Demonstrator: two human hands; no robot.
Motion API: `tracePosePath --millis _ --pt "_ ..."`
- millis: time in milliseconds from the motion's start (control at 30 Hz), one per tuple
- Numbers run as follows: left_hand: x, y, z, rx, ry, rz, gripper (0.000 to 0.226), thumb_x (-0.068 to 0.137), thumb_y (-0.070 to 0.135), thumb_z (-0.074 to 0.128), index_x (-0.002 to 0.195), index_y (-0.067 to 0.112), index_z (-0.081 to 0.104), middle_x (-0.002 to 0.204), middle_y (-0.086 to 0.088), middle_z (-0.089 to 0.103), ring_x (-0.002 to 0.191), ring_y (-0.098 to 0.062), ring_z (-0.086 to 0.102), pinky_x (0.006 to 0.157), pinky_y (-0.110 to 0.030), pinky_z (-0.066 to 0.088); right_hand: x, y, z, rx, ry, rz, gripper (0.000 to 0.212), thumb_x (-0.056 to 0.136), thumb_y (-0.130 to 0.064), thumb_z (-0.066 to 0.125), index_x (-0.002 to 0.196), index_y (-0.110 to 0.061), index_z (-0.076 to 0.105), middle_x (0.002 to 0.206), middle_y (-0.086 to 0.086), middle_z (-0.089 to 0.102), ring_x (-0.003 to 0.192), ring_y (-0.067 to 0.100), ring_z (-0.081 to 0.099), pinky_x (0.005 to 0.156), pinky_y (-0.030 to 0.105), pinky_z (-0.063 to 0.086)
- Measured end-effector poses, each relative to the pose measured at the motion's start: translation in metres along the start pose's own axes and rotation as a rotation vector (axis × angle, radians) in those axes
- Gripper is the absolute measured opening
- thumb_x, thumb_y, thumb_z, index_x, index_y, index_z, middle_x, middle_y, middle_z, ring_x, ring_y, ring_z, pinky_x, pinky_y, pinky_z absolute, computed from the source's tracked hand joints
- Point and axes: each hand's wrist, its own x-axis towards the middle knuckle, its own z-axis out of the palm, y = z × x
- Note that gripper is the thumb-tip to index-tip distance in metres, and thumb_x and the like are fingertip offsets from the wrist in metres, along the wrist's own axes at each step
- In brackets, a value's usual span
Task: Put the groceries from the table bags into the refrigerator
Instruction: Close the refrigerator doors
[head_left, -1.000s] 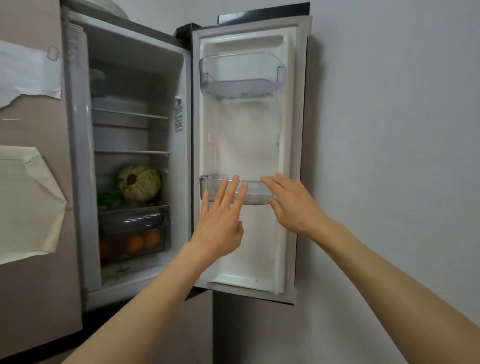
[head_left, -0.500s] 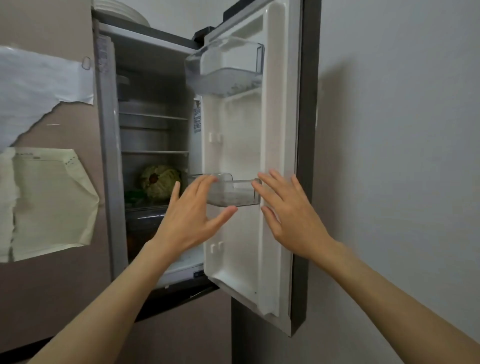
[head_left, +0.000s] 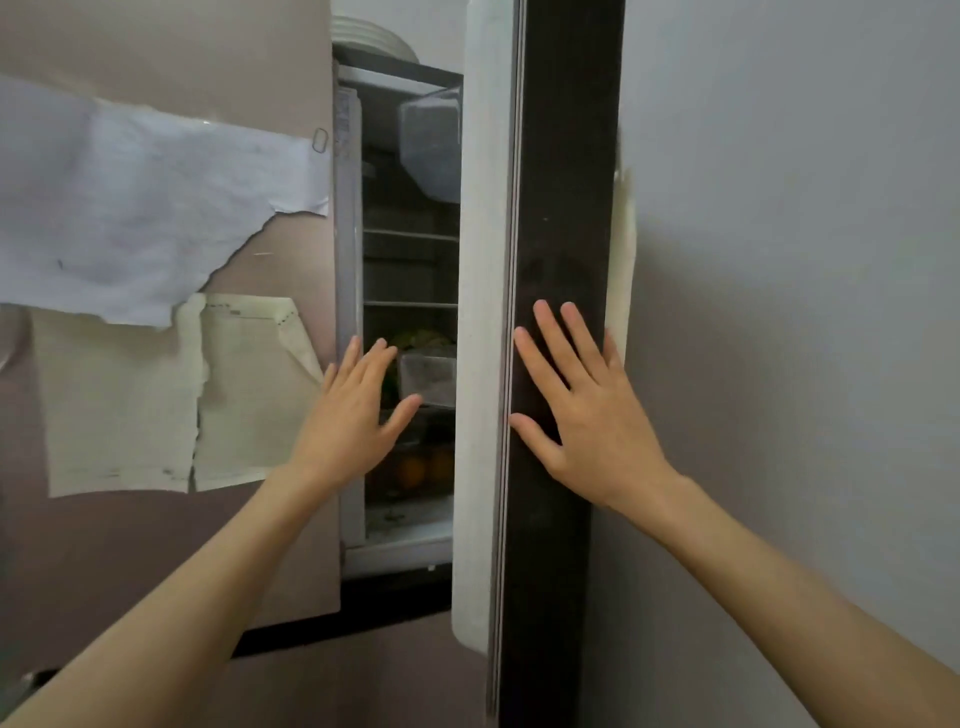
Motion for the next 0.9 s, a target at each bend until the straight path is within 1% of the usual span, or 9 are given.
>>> tracePosePath --millis 133,267,333,400,467,533,633,800,900 --pt "-0.005 -0.033 -0.007 0.106 0.063 -0.023 0.063 0.094 0.047 0.036 0.148 0.023 0.014 0.157 0.003 0.005 0.141 -0.010 -0.011 0.115 -0.036 -0.003 0.022 -0.034 0.017 0.048 0.036 -0.127 0.067 0.086 -0.028 0.060 0.144 -0.015 0.031 0.155 0.011 0.021 0.143 0.026 0.010 0.113 0.050 0.009" --pt "-0.010 -0.065 -0.026 0.224 0.067 -0.018 0.061 0.096 0.041 0.034 0.148 0.020 0.011 0.157 0.001 0.001 0.142 -0.014 -0.013 0.117 -0.041 -0.005 0.047 -0.064 0.039 0.197 0.108 -0.117 0.075 0.081 -0.017 0.067 0.144 -0.011 0.028 0.155 0.014 0.018 0.143 0.028 0.008 0.113 0.048 0.016" --pt "-0.010 -0.082 -0.036 0.302 0.092 -0.012 0.061 0.096 0.039 0.035 0.148 0.019 0.012 0.157 -0.001 0.001 0.140 -0.014 -0.015 0.116 -0.043 -0.005 0.058 -0.077 0.052 0.299 0.107 -0.072 0.079 0.083 -0.016 0.065 0.147 -0.009 0.018 0.156 0.013 0.010 0.144 0.023 0.002 0.112 0.048 0.028" --pt "-0.010 -0.098 -0.044 0.366 0.102 -0.013 0.060 0.096 0.040 0.034 0.148 0.020 0.011 0.157 -0.001 0.000 0.139 -0.015 -0.018 0.116 -0.045 -0.006 0.068 -0.089 0.066 0.349 0.078 -0.016 0.078 0.088 -0.020 0.059 0.148 -0.007 0.011 0.157 0.012 0.007 0.143 0.019 0.001 0.115 0.045 0.022" --pt "-0.009 -0.114 -0.048 0.433 0.103 -0.018 0.060 0.096 0.044 0.031 0.148 0.021 0.011 0.157 -0.002 -0.001 0.140 -0.018 -0.018 0.115 -0.049 -0.007 0.079 -0.097 0.083 0.265 0.054 0.017 0.063 0.094 -0.026 0.044 0.147 -0.005 0.018 0.156 0.011 0.015 0.143 0.020 0.010 0.117 0.041 0.012" --pt "-0.009 -0.129 -0.050 0.492 0.089 -0.026 0.060 0.096 0.042 0.033 0.148 0.021 0.012 0.157 -0.003 -0.003 0.140 -0.020 -0.019 0.113 -0.052 -0.008 0.088 -0.101 0.101 0.110 0.051 0.005 0.054 0.094 -0.027 0.031 0.142 -0.003 0.032 0.150 0.012 0.032 0.140 0.025 0.027 0.118 0.046 0.010" --pt "-0.007 -0.150 -0.049 0.521 0.100 -0.018 0.062 0.094 0.040 0.039 0.148 0.023 0.014 0.157 -0.003 -0.007 0.140 -0.022 -0.020 0.110 -0.055 -0.009 0.101 -0.105 0.129 0.012 0.060 -0.016 0.053 0.093 -0.029 0.028 0.139 -0.005 0.038 0.146 0.010 0.040 0.137 0.027 0.034 0.113 0.050 0.008" --pt "0.002 -0.179 -0.031 0.534 0.083 -0.028 0.068 0.086 0.056 0.016 0.148 0.028 0.007 0.156 -0.002 -0.011 0.141 -0.025 -0.019 0.109 -0.057 -0.007 0.106 -0.114 0.169 0.070 0.134 0.043 0.056 0.097 -0.033 0.017 0.147 -0.010 0.006 0.157 0.003 0.009 0.145 0.020 0.007 0.115 0.047 -0.001" --pt "0.004 -0.194 -0.012 0.558 0.160 0.006 0.067 0.090 0.054 0.022 0.148 0.025 0.007 0.157 -0.006 -0.005 0.143 -0.031 -0.012 0.109 -0.059 -0.006 0.107 -0.115 0.186 0.153 0.209 0.058 0.054 0.099 -0.036 0.005 0.148 -0.020 -0.012 0.156 -0.008 -0.018 0.145 0.013 -0.010 0.117 0.047 -0.003"
